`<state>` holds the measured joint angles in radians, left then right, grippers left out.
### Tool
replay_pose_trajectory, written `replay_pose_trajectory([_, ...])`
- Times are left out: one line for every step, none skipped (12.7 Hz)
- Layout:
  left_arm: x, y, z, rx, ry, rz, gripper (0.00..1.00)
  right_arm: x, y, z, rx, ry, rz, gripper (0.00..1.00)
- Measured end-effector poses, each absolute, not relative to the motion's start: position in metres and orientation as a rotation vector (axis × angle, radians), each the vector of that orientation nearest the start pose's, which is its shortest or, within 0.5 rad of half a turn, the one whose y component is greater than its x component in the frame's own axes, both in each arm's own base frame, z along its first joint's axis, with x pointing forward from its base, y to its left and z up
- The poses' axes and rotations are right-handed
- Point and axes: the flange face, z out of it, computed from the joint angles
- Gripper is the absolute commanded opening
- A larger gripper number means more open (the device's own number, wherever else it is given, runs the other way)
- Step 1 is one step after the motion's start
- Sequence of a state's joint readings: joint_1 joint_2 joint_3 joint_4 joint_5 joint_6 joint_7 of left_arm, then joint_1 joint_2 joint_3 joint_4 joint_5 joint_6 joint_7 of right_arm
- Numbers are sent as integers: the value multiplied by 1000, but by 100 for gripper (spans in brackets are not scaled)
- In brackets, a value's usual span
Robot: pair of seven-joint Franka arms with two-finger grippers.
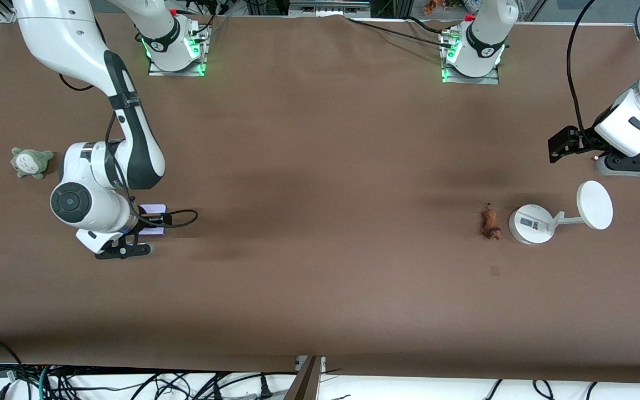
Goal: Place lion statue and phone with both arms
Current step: 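Carry the phone beside the glass cup and lower it with the right gripper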
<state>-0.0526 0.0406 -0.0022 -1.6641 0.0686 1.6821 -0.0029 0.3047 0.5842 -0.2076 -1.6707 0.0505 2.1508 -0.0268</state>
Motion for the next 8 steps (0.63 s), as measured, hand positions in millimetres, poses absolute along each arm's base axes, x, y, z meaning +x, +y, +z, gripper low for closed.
replay_pose_trajectory([572, -25, 567, -3071, 93, 32, 100, 666, 81, 261, -3209, -194, 131, 9])
replay_pose_trajectory([572, -25, 567, -3071, 93, 33, 100, 666, 81, 256, -3198, -176, 125, 9])
replay_pose_trajectory([572, -25, 567, -3071, 93, 33, 100, 666, 83, 252, -3177, -149, 122, 9])
replay_pose_trajectory([572, -25, 566, -3071, 93, 34, 100, 666, 85, 249, -3162, -132, 121, 9])
replay_pose_trajectory([573, -25, 566, -3071, 93, 35, 100, 666, 86, 249, -3156, -128, 118, 9])
replay_pose_trajectory([573, -25, 566, -3071, 93, 35, 100, 668, 88, 251, -3152, -130, 110, 9])
replay_pose_trajectory([573, -25, 566, -3071, 93, 35, 100, 669, 91, 254, -3150, -133, 100, 9])
replay_pose_trajectory([573, -25, 566, -3071, 93, 36, 100, 670, 92, 255, -3148, -136, 95, 9])
